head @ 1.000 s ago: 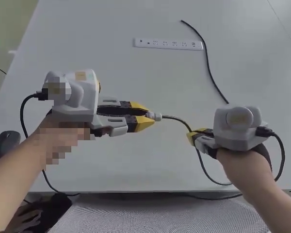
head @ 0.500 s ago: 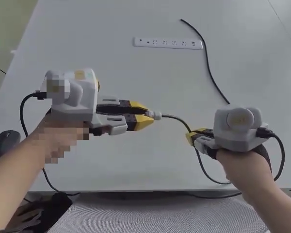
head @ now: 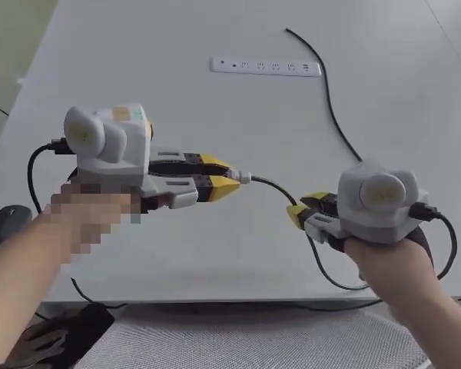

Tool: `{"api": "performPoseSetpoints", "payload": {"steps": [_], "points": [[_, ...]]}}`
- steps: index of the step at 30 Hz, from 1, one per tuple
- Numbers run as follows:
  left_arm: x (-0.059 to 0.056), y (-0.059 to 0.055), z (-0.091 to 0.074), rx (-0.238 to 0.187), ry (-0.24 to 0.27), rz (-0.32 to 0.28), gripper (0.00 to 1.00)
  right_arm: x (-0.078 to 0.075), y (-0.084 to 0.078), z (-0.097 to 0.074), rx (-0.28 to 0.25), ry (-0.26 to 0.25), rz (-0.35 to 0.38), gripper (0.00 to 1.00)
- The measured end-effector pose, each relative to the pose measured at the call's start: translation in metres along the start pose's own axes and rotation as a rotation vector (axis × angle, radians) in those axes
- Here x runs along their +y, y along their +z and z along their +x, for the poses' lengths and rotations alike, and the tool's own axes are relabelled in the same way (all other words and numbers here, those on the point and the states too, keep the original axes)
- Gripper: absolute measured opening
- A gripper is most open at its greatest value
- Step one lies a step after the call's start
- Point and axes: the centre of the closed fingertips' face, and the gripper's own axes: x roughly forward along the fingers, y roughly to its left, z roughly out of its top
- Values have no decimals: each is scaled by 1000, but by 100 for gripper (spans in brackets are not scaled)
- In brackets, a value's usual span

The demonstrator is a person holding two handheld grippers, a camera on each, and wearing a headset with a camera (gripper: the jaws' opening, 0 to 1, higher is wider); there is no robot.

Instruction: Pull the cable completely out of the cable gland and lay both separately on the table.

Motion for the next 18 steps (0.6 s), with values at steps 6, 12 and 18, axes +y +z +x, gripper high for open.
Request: {"api": "performPoseSetpoints", "payload": {"steps": [6,12,18], "points": [[0,-2,-1,3,0,-2,15,13,28,-8,-48,29,-104,19],[-1,-1,0,0,-2,-2,15,31,56,-8,-78,48,-277,19],[-2,-1,0,2,-4,2,15,44,57,-2,-59,64,-406,16]]}}
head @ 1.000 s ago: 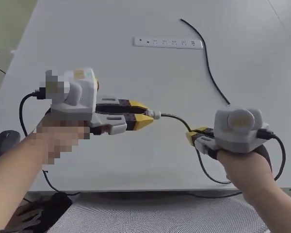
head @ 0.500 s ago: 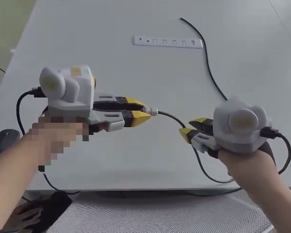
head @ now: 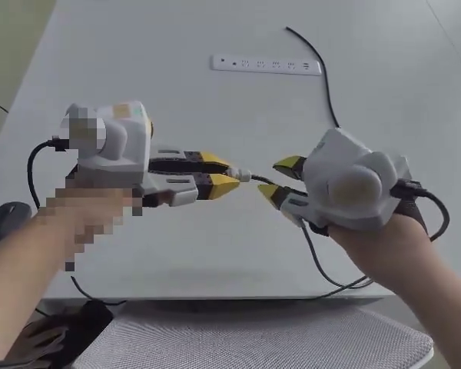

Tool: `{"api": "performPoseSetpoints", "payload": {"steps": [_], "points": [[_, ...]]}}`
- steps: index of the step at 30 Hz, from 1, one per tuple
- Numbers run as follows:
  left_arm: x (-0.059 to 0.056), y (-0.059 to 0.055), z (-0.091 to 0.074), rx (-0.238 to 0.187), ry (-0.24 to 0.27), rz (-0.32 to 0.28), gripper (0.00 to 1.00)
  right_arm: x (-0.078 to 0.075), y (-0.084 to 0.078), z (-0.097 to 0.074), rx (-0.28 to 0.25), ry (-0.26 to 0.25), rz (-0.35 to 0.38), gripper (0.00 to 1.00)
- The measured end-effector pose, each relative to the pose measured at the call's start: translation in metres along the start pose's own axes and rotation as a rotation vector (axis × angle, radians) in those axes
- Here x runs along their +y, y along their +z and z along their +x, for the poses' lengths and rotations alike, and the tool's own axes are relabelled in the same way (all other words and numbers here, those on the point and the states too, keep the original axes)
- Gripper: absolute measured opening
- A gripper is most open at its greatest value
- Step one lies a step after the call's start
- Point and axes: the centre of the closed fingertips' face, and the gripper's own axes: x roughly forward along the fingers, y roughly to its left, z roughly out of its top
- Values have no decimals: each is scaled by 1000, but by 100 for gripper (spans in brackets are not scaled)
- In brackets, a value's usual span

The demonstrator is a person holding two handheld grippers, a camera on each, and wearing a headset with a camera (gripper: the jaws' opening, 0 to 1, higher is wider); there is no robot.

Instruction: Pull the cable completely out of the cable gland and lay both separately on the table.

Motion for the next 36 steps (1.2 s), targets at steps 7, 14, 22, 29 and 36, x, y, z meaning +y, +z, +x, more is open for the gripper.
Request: {"api": "performPoseSetpoints", "payload": {"steps": [7,14,22,29,36], "points": [[-2,0,0,1,-4,1,15,6,1,4,10,4,-55,12],[-4,1,2,0,-10,3,15,7,6,4,2,-1,-110,7],[-7,1,3,6,-14,12,15,9,4,6,4,7,-131,2],[-7,2,4,4,-13,17,15,6,3,5,-2,2,-114,1],[-7,2,7,8,-13,27,15,3,-1,5,-7,3,-53,1]]}}
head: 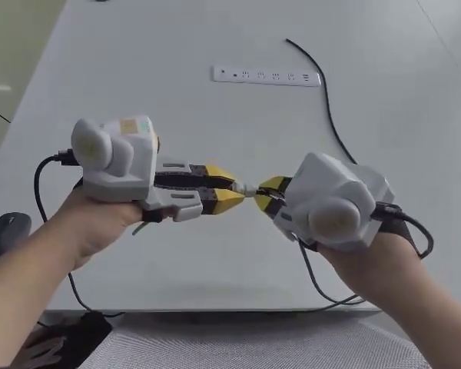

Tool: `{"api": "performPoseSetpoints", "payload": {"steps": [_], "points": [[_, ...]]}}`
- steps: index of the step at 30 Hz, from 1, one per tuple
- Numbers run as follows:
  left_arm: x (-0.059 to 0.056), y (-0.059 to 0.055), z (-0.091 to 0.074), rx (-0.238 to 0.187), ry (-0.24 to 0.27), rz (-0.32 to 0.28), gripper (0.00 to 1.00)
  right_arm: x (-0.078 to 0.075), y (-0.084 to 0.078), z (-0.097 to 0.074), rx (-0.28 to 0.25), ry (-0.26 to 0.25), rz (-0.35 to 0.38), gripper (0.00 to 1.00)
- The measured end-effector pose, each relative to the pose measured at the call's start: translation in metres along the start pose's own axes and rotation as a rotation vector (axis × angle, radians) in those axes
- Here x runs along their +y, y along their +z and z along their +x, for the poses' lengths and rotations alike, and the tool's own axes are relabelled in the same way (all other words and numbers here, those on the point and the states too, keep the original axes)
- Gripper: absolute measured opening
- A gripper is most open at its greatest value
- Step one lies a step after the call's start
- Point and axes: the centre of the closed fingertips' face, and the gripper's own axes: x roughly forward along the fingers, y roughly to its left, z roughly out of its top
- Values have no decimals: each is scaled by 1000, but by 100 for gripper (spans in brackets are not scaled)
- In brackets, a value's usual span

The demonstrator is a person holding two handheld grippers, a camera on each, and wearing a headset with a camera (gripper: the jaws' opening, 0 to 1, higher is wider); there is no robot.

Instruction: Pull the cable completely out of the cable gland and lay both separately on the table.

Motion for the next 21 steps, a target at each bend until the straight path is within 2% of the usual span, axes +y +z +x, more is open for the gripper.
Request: {"api": "performPoseSetpoints", "payload": {"steps": [6,13,18,21], "points": [[2,0,1,-1,4,-4,15,-5,-8,0,3,-7,79,0],[4,3,1,-12,6,-3,15,-15,-27,0,27,-24,218,0],[5,4,1,-20,9,-4,15,-21,-43,1,37,-24,354,0],[5,4,2,-19,9,-1,15,-23,-50,2,44,-23,398,0]]}}
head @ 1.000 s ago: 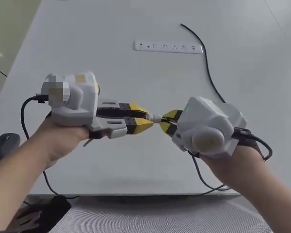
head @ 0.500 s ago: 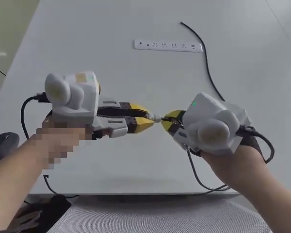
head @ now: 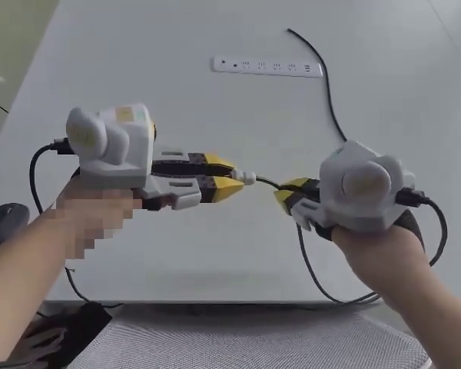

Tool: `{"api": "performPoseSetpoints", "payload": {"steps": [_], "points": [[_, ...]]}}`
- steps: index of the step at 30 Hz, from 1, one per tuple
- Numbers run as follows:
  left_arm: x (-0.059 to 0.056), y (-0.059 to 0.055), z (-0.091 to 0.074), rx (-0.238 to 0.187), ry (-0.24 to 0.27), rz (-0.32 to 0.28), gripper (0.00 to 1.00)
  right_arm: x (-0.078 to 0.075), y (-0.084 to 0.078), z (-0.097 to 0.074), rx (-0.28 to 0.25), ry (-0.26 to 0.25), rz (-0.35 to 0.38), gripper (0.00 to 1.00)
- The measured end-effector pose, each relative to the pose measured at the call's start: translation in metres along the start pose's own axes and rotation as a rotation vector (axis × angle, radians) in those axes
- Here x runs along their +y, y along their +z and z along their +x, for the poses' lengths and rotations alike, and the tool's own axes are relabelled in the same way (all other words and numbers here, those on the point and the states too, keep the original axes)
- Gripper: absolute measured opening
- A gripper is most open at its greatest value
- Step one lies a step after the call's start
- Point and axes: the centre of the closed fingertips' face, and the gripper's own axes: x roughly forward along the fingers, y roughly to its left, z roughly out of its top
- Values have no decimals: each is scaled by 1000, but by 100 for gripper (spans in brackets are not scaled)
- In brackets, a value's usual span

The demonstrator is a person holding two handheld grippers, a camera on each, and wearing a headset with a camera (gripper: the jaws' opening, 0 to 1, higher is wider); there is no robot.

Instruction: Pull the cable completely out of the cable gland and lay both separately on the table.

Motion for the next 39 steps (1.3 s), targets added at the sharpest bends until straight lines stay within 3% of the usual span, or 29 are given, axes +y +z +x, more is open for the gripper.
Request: {"api": "performPoseSetpoints", "payload": {"steps": [5,14,21,32,39], "points": [[-1,0,0,0,1,-1,15,-5,-11,1,23,-4,59,0],[-2,0,2,0,-2,2,15,-14,-33,1,52,-10,252,0],[-3,-1,5,3,-4,2,15,-15,-41,0,75,-5,313,0],[-2,3,4,-4,8,-1,15,-13,-36,-2,50,1,272,1],[1,3,0,-7,28,-6,15,-12,-28,-5,39,9,177,2]]}}
